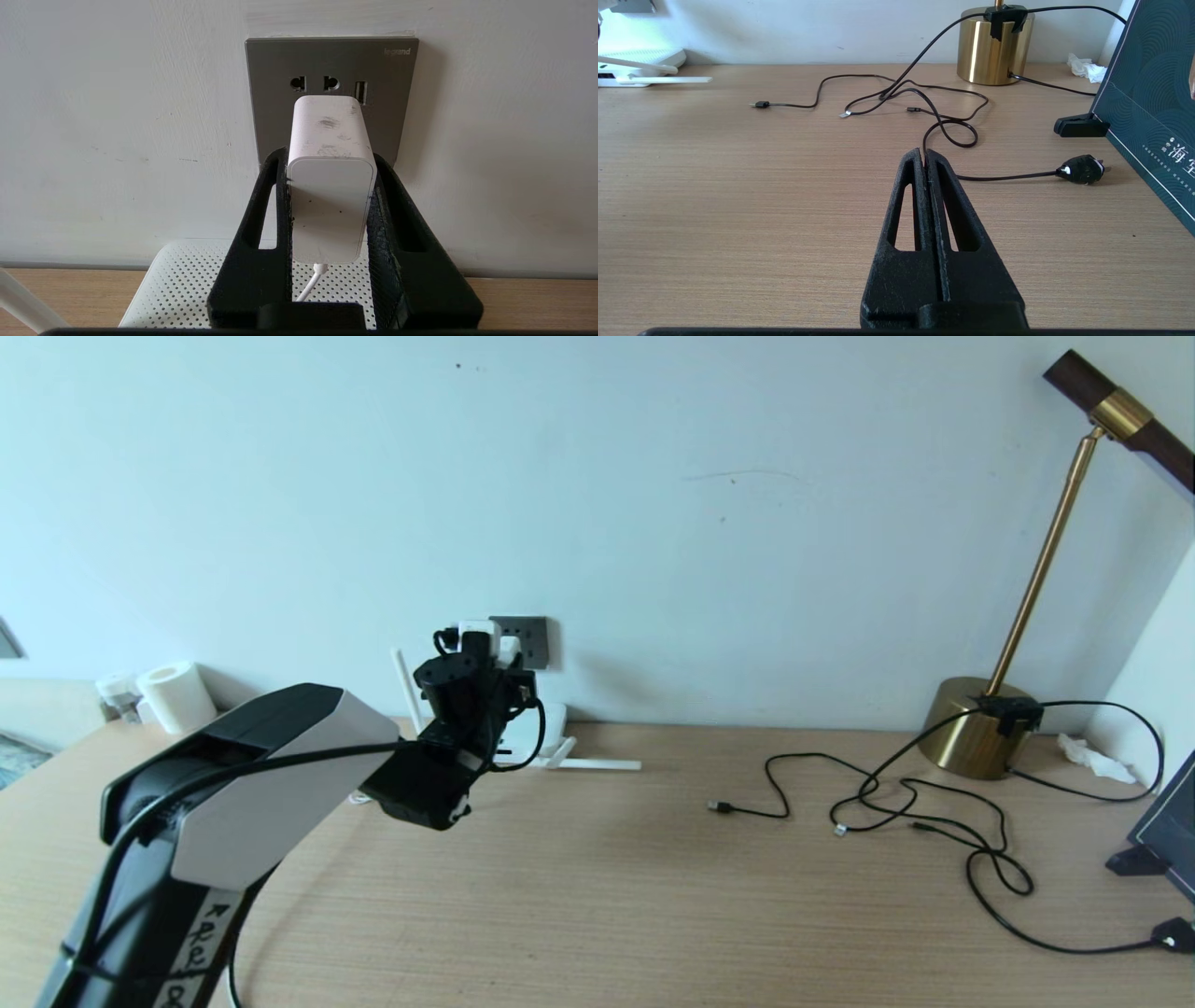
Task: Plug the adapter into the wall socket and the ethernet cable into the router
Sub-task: Align plug and socket
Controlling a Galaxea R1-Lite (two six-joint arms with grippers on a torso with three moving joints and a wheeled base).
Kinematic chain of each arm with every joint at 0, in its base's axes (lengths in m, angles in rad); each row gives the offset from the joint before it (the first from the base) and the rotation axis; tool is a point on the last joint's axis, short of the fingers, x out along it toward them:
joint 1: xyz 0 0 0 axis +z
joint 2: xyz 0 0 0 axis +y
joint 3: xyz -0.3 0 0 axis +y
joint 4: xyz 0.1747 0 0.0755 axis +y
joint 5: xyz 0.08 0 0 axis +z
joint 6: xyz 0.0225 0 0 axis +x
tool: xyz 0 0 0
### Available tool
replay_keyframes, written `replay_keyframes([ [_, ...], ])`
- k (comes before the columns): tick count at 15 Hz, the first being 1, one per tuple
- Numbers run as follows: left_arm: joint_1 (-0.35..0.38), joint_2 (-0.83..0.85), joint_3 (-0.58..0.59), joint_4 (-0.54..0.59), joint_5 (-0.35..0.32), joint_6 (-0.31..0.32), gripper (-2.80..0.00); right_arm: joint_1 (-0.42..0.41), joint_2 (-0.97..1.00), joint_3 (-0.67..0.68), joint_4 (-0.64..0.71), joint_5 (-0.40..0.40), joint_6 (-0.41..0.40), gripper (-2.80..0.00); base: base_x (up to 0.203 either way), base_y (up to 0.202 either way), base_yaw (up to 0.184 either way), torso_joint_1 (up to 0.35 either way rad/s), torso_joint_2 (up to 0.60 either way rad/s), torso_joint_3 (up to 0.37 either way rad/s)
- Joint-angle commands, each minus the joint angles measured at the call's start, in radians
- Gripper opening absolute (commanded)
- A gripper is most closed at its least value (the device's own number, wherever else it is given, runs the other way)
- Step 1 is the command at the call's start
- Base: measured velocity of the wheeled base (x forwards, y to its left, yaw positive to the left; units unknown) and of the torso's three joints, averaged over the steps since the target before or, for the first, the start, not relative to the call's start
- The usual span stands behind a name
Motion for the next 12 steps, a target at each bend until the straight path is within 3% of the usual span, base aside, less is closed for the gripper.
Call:
replay_keyframes([
  [1,0.002,0.0,0.0,-0.007,0.001,0.0,-2.8,0.0,0.0,0.011,0.0,0.0,0.0,-2.8,0.0,0.0,0.0,0.0,0.0,0.0],
  [12,0.002,0.004,-0.006,-0.005,0.0,0.0,-2.8,0.0,0.0,0.011,0.0,0.0,0.0,-2.8,0.0,0.0,0.0,0.0,0.0,0.0],
])
